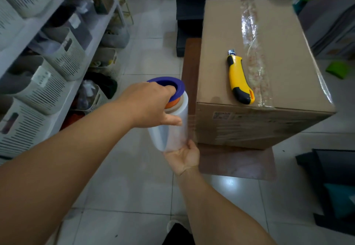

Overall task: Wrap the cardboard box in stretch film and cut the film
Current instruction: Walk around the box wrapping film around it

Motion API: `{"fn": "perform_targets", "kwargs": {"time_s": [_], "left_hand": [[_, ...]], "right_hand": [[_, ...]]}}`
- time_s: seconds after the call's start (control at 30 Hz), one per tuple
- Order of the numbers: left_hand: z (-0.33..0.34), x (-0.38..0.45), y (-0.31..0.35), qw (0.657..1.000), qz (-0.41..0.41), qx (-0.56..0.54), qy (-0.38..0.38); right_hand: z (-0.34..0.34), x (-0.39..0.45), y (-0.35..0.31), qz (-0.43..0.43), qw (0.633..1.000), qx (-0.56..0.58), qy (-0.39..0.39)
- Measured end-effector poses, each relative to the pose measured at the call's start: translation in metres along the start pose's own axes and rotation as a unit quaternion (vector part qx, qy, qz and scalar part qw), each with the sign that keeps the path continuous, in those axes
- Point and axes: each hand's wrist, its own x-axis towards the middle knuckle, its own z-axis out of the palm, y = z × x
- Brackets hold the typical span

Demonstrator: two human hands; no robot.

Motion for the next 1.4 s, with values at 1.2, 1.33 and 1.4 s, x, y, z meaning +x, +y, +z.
{"fn": "perform_targets", "kwargs": {"time_s": [1.2,1.33,1.4], "left_hand": [[0.013,0.070,-0.066,0.992,0.114,-0.004,0.053],[0.011,0.091,-0.082,0.988,0.142,0.011,0.056],[0.010,0.103,-0.091,0.985,0.164,0.023,0.056]], "right_hand": [[0.036,0.097,0.008,-0.126,0.989,0.075,0.023],[0.045,0.113,0.014,-0.136,0.987,0.088,-0.001],[0.053,0.122,0.015,-0.146,0.985,0.094,-0.014]]}}
